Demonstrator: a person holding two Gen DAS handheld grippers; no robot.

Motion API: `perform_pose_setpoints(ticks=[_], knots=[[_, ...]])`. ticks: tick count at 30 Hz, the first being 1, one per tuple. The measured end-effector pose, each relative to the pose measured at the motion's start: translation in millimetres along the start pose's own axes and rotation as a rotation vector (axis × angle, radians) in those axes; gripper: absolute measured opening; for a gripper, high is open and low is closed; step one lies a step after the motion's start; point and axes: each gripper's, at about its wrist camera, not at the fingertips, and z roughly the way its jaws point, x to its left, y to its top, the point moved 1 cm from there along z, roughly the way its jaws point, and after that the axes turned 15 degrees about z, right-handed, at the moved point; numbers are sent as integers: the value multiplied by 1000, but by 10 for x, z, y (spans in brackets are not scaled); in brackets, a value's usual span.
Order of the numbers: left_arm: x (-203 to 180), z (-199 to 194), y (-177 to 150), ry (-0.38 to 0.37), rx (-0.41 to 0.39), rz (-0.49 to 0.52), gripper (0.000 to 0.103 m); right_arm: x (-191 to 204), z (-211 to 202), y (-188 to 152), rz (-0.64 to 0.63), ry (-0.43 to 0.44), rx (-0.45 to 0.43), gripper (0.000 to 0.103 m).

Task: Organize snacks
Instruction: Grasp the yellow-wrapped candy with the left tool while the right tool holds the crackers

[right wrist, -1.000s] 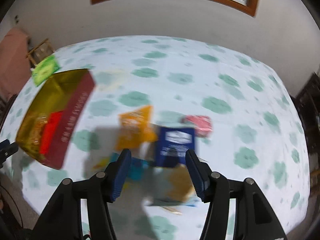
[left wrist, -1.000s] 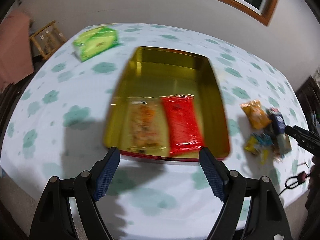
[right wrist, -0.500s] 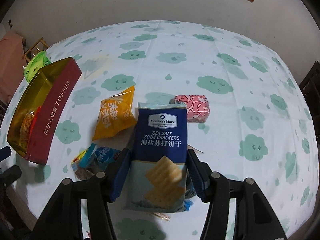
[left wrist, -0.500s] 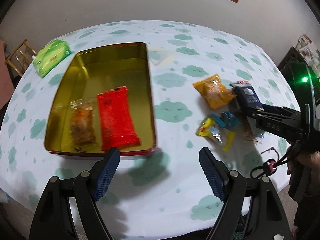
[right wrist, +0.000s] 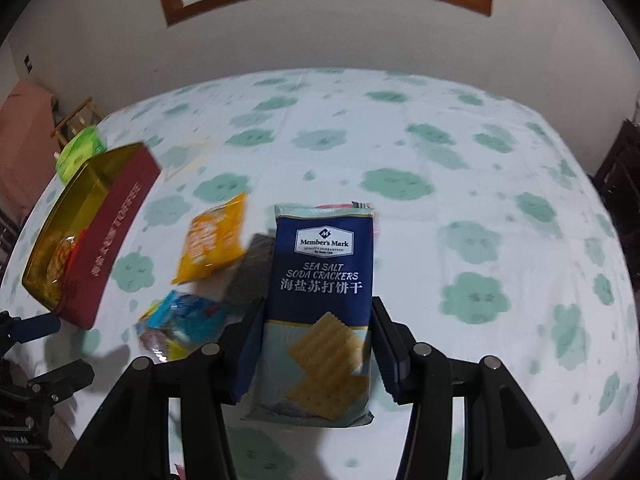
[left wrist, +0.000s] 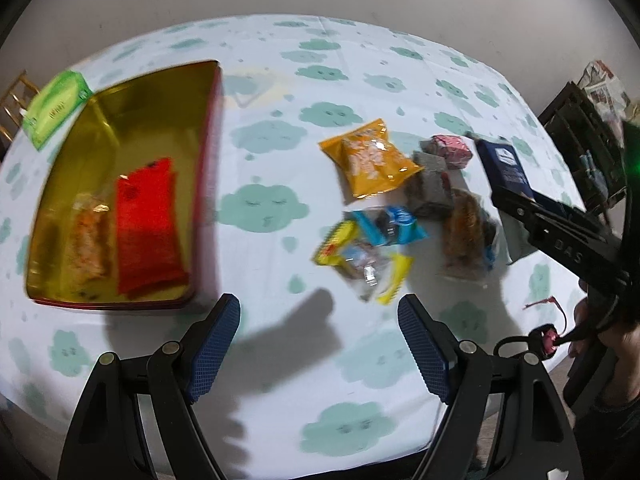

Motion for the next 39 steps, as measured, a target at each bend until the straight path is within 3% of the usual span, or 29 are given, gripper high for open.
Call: perform_pose_setpoints(ticks=[9,14,20,24,30,39], knots=[[-116,376,267,-59,71,-140,76,-768,-62,31,139,-36,-12,51],[-147,556,319,-34,111,-154,76,-986,-40,-10,177,-36,-6,51],[-93,543,285,-5,129,-129,75,-1071,24,-23,205,-7,2,51],[-42,509,215,32,139,-92,64,-1068,89,-39,210,9,19,51],[-32,459,237,62,122,-22,65,-1074,167,-112,212,14,41,51],[109,491,371,28,128,-88,66,-1061,161,-128,195,1,36,51]])
